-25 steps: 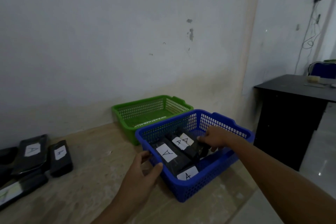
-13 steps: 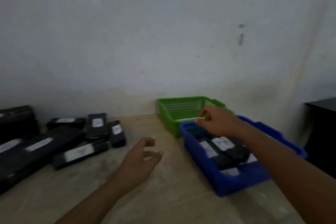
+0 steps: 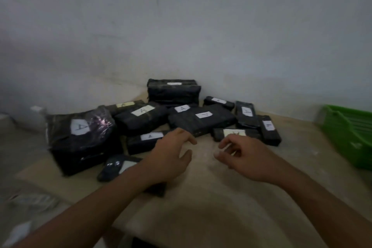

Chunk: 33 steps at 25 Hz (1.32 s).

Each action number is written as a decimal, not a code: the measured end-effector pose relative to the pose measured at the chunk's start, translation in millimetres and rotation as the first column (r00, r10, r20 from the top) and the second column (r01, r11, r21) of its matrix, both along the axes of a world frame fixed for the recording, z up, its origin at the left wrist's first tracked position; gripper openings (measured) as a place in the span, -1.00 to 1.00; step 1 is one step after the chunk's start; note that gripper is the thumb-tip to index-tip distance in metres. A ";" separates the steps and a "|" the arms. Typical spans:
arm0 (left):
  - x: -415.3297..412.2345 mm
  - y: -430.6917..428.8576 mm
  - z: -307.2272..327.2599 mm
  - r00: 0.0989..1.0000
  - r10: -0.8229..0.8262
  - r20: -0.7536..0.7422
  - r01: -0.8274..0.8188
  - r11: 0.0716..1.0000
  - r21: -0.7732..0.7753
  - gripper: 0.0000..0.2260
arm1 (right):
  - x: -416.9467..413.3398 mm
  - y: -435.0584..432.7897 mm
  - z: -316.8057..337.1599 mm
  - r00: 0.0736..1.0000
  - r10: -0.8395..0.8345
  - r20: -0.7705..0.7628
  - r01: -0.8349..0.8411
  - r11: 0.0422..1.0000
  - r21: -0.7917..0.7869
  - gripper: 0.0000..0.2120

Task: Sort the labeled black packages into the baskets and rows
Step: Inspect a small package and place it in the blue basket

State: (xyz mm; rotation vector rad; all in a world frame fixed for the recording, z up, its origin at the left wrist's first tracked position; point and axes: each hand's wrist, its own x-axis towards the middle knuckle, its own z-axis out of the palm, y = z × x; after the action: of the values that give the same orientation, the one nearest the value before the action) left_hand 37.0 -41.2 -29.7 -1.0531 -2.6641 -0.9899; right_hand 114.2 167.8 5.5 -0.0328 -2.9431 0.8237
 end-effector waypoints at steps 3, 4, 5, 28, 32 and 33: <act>-3.7 -43.7 -2.6 0.996 0.085 -0.010 -0.085 0.996 -0.030 -0.74 | -13.5 -47.6 -19.9 0.981 0.188 0.046 -0.182 0.977 -0.109 -0.50; -6.4 -56.2 -4.0 0.993 0.116 -0.001 -0.116 0.993 -0.032 -0.75 | -17.3 -62.2 -26.7 0.965 0.249 0.081 -0.239 0.964 -0.117 -0.38; -9.3 -66.1 -5.4 0.990 0.139 0.007 -0.138 0.990 -0.030 -0.76 | -21.0 -74.4 -33.6 0.948 0.293 0.121 -0.280 0.954 -0.110 -0.26; -12.3 144.5 -25.3 0.776 -0.342 0.531 -0.077 0.784 0.616 -0.67 | 24.0 142.5 -58.7 0.930 -0.364 -0.044 0.119 0.415 -0.902 -0.70; -19.6 177.5 -36.4 0.640 -0.449 0.623 -0.193 0.691 0.696 -0.75 | 18.7 161.2 -72.2 0.896 -0.444 0.025 0.165 0.279 -0.946 -0.75; -22.7 179.2 -40.0 0.622 -0.465 0.630 -0.193 0.689 0.699 -0.75 | 18.2 162.7 -75.2 0.899 -0.436 0.045 0.176 0.264 -0.948 -0.75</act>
State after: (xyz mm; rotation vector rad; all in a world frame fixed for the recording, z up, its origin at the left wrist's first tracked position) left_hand 14.4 138.0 -69.7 -0.7196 -2.1492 -2.7853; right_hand 132.4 330.5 -69.7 -0.5328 -1.6753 2.1311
